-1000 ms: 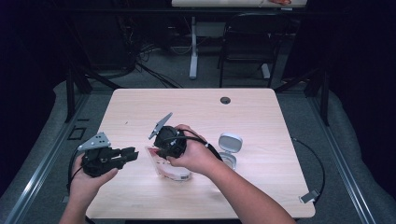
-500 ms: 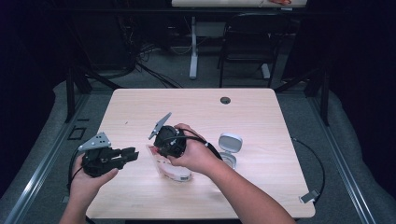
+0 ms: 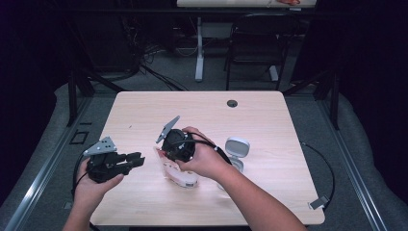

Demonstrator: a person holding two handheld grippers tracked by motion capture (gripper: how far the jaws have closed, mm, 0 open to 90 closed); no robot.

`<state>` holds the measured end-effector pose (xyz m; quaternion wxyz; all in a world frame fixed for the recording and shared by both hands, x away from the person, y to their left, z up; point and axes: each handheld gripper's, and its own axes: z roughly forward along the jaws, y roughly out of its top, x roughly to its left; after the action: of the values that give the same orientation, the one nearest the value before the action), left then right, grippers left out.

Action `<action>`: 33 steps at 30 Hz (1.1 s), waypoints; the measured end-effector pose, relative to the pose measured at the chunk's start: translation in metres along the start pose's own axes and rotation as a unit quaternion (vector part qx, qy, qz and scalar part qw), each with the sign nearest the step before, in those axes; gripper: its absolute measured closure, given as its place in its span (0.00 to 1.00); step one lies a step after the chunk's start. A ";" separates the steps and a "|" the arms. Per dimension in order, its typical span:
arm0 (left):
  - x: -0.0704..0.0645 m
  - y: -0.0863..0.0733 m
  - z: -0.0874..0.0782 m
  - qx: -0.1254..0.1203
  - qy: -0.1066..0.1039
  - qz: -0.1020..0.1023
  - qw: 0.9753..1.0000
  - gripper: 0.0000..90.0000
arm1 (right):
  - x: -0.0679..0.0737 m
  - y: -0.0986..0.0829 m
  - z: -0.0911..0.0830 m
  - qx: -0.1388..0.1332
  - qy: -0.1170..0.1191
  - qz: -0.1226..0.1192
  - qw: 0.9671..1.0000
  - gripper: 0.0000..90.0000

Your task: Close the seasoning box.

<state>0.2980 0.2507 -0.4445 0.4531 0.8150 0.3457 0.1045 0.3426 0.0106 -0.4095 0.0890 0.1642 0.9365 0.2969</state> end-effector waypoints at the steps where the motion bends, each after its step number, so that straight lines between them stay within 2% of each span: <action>1: 0.000 0.000 0.000 -0.001 0.000 -0.002 1.000 0.79 | 0.000 -0.001 -0.001 0.000 0.001 0.002 1.000 1.00; 9: 0.000 0.000 0.001 -0.003 0.000 -0.001 1.000 0.78 | -0.003 -0.004 -0.007 -0.019 0.012 0.011 1.000 1.00; 13: -0.001 0.001 0.002 0.000 -0.002 0.006 1.000 0.78 | -0.002 -0.005 -0.012 -0.022 0.012 0.010 1.000 1.00; 24: -0.002 0.001 0.006 0.000 -0.010 0.008 1.000 0.73 | -0.002 -0.010 -0.024 -0.037 0.011 0.011 0.999 1.00; 30: -0.002 -0.001 0.012 0.005 -0.011 0.014 1.000 0.70 | -0.001 -0.011 -0.029 -0.044 0.009 0.010 0.999 1.00; 33: -0.003 -0.001 0.016 0.008 -0.011 0.023 1.000 0.65 | -0.001 -0.012 -0.032 -0.049 0.009 0.010 0.999 1.00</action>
<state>0.3036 0.2384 -0.4540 0.4481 0.8272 0.3229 0.1034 0.3322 -0.0159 -0.3903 0.0853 0.1661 0.9198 0.3450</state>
